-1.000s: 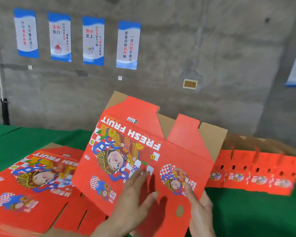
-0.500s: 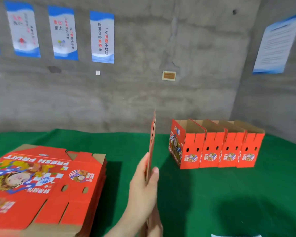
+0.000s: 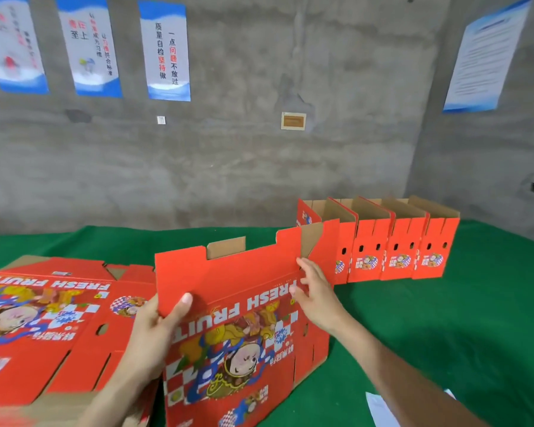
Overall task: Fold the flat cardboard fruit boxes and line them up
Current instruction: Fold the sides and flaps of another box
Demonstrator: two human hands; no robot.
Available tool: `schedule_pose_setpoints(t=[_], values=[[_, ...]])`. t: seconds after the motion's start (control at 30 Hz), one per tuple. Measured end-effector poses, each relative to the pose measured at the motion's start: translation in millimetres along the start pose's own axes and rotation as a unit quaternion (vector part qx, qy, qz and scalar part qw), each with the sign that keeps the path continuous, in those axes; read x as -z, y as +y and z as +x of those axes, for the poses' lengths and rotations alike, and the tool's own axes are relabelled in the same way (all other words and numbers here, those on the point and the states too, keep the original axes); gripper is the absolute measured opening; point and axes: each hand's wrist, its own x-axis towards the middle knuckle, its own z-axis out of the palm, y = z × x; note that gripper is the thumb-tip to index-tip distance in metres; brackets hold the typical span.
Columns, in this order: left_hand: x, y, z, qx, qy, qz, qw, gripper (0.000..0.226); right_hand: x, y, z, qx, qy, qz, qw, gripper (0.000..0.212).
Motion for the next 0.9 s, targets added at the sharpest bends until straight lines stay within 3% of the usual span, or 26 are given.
schedule_pose_setpoints(t=[0.17, 0.27, 0.4, 0.53, 0.6, 0.83, 0.9], values=[[-0.2, 3.1, 9.5, -0.003, -0.019, -0.046, 0.999, 0.016, 32.5, -4.2, 20.8, -0.012, 0.027, -0.01, 1.0, 0.058], [4.2, 4.0, 14.5, 0.005, -0.04, -0.058, 0.997, 0.033, 42.8, -8.1, 26.7, -0.01, 0.03, -0.011, 0.999, 0.045], [4.9, 6.1, 17.8, 0.006, -0.046, -0.069, 0.997, 0.039, 51.9, -4.6, 27.1, -0.034, -0.014, -0.009, 0.999, 0.02], [8.8, 2.9, 20.4, 0.003, -0.029, -0.068, 0.997, 0.011, 53.9, -1.3, 18.7, -0.061, -0.125, 0.088, 0.986, 0.028], [10.8, 0.9, 20.9, 0.015, -0.019, -0.066, 0.997, 0.013, 49.8, 0.0, 13.6, -0.072, -0.152, 0.104, 0.98, 0.034], [29.6, -7.1, 21.6, 0.028, -0.058, 0.023, 0.998, 0.027, 34.6, 1.0, -13.4, -0.07, -0.063, 0.148, 0.984, 0.035], [30.9, -7.9, 26.3, 0.082, 0.0, 0.02, 0.996, 0.047, 32.2, 0.7, -22.9, -0.059, -0.069, 0.152, 0.984, 0.027]])
